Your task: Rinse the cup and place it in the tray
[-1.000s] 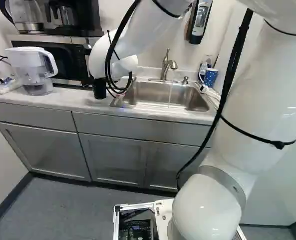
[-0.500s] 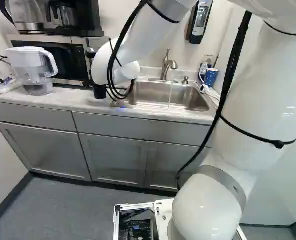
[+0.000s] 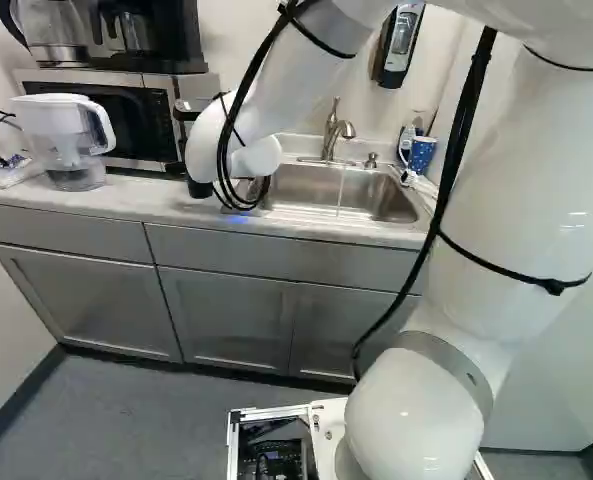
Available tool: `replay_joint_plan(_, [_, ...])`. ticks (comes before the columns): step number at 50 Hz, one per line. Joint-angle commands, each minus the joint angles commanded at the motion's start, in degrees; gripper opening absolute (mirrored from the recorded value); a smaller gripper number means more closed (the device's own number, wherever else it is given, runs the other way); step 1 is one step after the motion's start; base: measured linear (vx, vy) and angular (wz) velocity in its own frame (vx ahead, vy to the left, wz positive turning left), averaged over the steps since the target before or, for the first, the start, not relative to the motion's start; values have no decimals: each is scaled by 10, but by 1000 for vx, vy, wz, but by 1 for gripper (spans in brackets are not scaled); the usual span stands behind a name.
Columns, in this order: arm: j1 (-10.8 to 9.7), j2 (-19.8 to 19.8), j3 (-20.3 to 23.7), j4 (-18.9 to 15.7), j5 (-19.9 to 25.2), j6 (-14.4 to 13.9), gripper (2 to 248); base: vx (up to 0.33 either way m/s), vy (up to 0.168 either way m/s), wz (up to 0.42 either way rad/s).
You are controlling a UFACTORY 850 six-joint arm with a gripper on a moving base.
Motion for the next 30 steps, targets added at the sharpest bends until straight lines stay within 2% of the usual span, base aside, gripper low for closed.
replay_joint_plan(30, [5,-3,36,0,112,0,247,0,0,0])
